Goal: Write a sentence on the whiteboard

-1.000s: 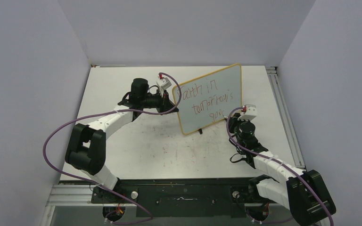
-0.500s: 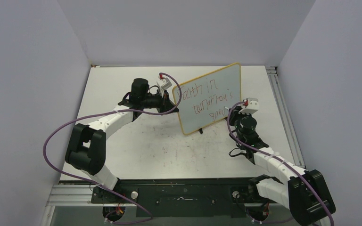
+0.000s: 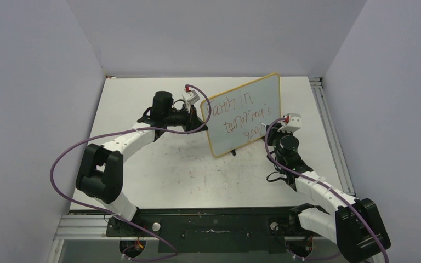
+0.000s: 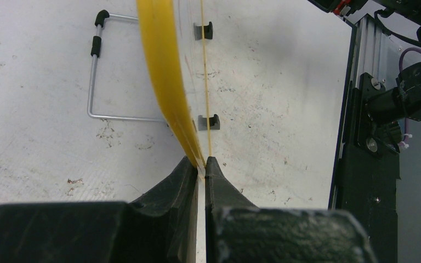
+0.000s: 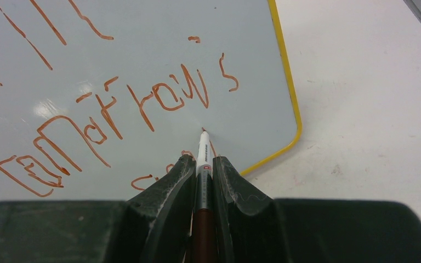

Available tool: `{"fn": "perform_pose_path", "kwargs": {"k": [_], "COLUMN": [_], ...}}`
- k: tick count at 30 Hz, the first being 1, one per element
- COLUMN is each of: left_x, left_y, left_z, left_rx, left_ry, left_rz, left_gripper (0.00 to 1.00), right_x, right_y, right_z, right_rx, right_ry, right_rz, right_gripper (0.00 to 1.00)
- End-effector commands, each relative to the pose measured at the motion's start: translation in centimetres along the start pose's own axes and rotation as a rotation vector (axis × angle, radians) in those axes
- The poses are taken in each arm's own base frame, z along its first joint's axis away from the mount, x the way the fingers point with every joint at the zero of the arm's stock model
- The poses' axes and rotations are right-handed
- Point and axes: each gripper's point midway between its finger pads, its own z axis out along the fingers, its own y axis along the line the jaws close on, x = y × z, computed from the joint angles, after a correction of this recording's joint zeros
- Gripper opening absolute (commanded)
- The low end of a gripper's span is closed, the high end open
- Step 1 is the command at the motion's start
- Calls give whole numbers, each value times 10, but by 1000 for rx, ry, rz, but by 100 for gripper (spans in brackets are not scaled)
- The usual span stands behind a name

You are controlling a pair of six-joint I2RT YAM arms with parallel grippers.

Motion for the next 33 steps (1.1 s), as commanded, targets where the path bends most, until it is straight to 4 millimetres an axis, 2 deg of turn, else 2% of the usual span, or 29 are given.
{"fn": "perform_pose_path", "kwargs": {"k": [1, 9, 15, 22, 28, 33], "left_x": [-7, -7, -7, -8, -8, -8], "left_y": [-10, -10, -9, -10, -10, -10], "left_z": [0, 0, 1, 0, 0, 0], "left_rx": [31, 31, 31, 31, 31, 32], "left_ry": [3, 3, 3, 2, 2, 2], "left_rz": [17, 17, 18, 18, 18, 19], "left_gripper": [0, 0, 0, 0, 0, 0], "right_x": [5, 26, 33, 29, 14, 18], "right_y": [-1, -9, -11, -22, -34, -38], "right_z": [3, 4, 8, 7, -2, -1], "right_rx": [6, 38, 52, 109, 167, 174], "right_ry": [5, 57, 71, 49, -8, 2], "right_rz": [19, 11, 5, 4, 24, 34], "right_gripper": [5, 5, 5, 5, 5, 5]}}
